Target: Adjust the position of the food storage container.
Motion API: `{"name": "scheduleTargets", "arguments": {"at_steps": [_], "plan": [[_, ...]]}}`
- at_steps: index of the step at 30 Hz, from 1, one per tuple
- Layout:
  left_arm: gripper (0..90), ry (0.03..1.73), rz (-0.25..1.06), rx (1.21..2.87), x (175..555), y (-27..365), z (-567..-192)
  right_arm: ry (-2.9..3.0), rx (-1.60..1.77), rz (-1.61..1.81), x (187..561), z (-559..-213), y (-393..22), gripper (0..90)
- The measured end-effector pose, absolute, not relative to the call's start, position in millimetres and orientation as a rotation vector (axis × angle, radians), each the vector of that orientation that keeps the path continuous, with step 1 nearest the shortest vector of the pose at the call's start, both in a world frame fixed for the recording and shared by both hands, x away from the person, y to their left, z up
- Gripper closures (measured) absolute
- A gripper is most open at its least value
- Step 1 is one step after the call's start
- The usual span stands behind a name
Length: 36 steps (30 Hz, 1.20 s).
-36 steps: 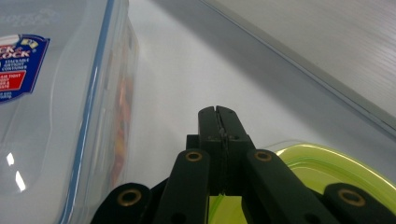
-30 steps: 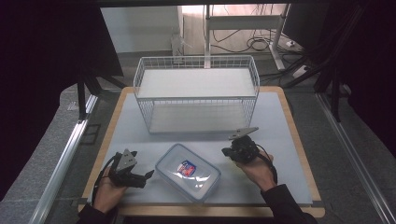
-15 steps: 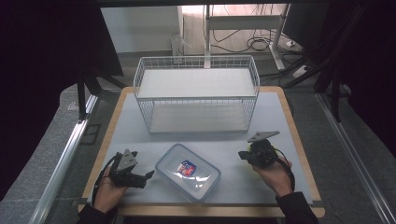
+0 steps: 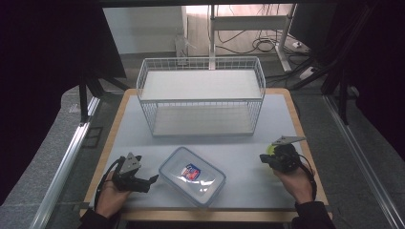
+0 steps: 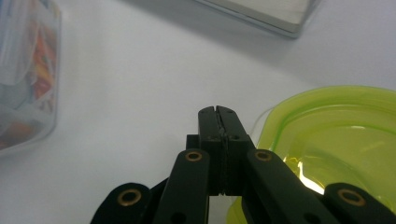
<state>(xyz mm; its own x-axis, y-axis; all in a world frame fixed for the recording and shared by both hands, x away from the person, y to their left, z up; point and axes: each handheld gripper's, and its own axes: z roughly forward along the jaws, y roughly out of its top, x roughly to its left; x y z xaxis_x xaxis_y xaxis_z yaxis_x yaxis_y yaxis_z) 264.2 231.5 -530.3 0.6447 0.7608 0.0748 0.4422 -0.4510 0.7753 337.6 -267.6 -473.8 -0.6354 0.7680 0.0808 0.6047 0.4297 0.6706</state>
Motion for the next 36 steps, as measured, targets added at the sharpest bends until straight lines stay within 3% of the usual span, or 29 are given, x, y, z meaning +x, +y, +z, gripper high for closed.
{"name": "scheduleTargets", "arguments": {"at_steps": [8, 16, 18, 21, 29, 36], "plan": [[5.1, 0.939, 0.529, 2.110, 264.5, 231.2, -530.0, 2.385, 1.269, 1.028, 342.3, -473.8, -287.5, 90.0], [4.7, 0.962, 0.481, 2.093, 264.1, 232.3, -527.7, 2.380, 1.193, 1.035, 329.6, -468.4, -274.9, 90.0], [8.0, 0.970, 0.472, 2.061, 264.1, 233.7, -524.3, 2.379, 1.169, 1.051, 322.3, -468.4, -269.8, 90.0], [18.1, 0.968, 0.477, 2.050, 264.1, 234.1, -521.4, 2.387, 1.150, 1.060, 312.6, -469.1, -263.8, 90.0], [58.4, 0.961, 0.388, 2.035, 273.0, 232.2, -517.6, 2.416, 1.101, 1.104, 286.3, -472.7, -246.6, 89.7], [85.9, 0.954, 0.343, 2.075, 282.8, 226.2, -518.3, 2.484, 1.023, 1.133, 268.0, -478.4, -225.3, 88.6]]}}
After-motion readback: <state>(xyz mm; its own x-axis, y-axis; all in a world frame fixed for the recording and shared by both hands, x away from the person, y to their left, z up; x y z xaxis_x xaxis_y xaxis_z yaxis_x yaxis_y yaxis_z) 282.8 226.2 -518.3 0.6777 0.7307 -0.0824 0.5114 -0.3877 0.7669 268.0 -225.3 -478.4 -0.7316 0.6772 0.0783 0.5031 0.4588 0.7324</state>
